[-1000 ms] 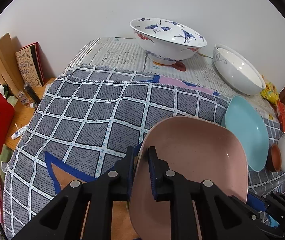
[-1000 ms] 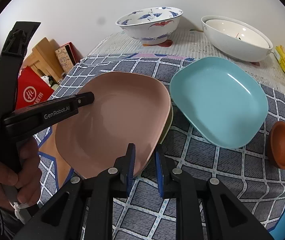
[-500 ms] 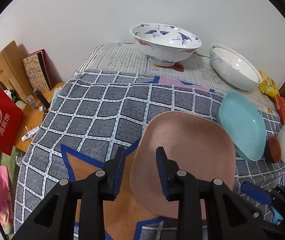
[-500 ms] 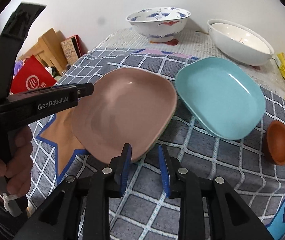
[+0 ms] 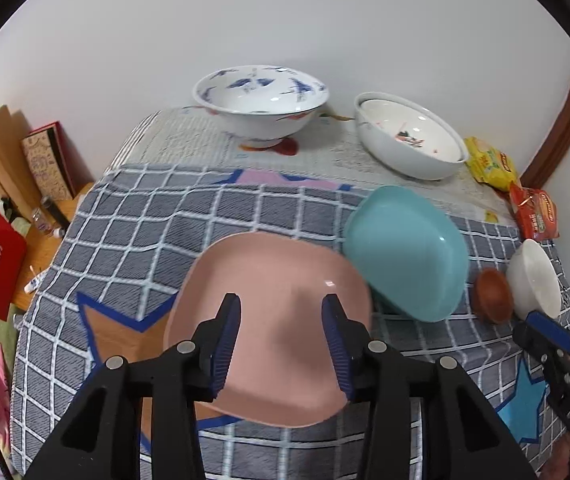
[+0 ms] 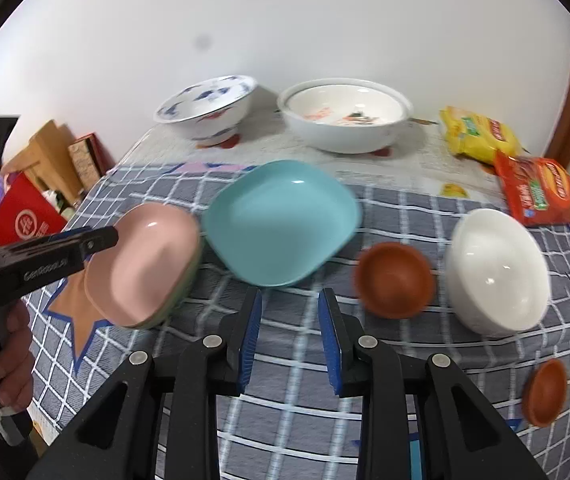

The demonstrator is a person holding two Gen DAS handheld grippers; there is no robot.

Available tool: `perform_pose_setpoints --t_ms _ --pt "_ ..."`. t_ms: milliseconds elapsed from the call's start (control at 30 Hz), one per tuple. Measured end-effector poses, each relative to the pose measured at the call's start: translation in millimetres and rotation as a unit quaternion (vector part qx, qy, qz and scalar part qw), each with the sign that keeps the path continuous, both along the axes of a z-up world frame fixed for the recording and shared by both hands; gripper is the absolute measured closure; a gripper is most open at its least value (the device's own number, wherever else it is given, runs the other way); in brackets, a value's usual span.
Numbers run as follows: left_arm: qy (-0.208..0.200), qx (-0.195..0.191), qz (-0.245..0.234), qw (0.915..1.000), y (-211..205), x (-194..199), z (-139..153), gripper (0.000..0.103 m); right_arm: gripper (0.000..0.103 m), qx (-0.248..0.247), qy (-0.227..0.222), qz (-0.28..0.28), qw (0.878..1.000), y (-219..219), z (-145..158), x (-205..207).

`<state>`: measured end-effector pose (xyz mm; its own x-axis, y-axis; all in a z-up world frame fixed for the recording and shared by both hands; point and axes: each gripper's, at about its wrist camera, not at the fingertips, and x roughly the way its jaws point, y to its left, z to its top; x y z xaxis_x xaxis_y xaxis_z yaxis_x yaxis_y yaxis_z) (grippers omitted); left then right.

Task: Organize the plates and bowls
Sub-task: 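Grasp the teal plate rim with both grippers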

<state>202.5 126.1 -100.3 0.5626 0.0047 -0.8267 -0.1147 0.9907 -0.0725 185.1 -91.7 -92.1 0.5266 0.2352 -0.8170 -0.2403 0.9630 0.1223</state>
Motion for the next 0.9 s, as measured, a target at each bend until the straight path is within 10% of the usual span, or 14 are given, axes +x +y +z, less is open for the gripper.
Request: perform_pose_setpoints --t_ms 900 --pt "0.021 0.005 -0.049 0.9985 -52.9 99.4 -30.5 0.056 0.074 0.045 0.037 -0.037 0.998 -18.8 -48.2 92.2"
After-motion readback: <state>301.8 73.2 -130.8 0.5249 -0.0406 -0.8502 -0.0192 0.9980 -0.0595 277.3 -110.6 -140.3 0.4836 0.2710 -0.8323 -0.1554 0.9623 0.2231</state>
